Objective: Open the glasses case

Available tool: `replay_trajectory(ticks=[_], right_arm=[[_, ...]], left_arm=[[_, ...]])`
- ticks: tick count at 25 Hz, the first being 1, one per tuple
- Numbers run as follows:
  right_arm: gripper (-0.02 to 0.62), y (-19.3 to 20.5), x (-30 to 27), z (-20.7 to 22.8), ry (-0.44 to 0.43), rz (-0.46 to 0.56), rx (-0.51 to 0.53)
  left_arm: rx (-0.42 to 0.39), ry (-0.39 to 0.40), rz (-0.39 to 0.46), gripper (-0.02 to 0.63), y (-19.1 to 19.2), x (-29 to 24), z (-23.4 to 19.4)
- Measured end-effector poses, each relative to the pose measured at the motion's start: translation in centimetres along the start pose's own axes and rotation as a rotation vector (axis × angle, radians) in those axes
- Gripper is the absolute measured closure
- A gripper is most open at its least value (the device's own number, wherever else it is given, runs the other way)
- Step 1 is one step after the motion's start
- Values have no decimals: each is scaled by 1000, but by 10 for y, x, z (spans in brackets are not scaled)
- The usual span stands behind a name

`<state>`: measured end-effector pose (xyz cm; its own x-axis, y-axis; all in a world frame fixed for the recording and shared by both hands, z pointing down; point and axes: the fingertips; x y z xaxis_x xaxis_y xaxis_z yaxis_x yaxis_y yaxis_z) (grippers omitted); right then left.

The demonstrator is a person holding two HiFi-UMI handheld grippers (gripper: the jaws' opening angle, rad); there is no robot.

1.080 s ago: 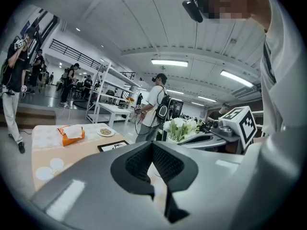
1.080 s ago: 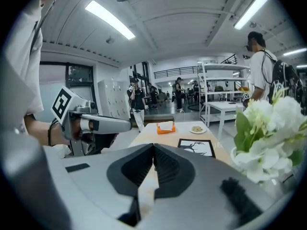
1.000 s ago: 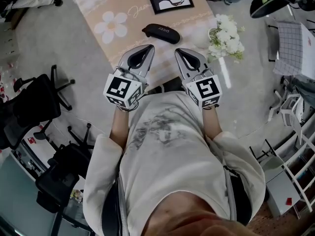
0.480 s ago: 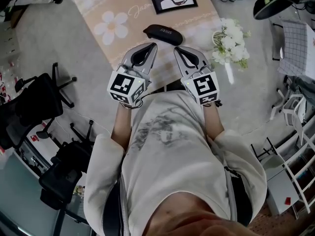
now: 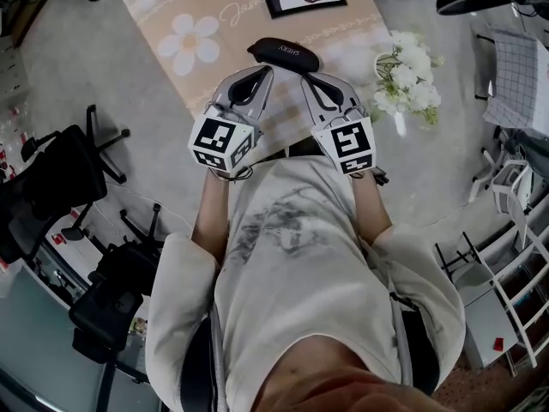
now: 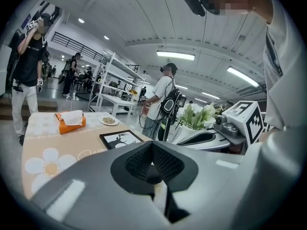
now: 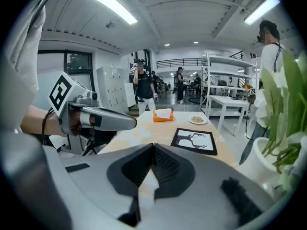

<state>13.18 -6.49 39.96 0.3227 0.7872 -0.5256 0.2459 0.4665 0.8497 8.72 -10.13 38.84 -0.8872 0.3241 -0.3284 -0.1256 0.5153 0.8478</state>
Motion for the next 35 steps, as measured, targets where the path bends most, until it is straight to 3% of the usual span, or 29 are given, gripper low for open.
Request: replay_trajectory(ticks=[35], right_arm=[[580, 71, -64, 29, 35, -69, -85]], left_arm=[[8, -26, -116, 598, 61, -60, -30]])
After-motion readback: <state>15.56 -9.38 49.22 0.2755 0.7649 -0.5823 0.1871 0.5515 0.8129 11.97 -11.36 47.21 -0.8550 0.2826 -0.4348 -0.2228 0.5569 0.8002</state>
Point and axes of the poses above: the fingertips, and each gripper's own axes: x backward along the fingers, z to its right, y out of its underside, and after that the axes turned 7 degrees about x, right-handed
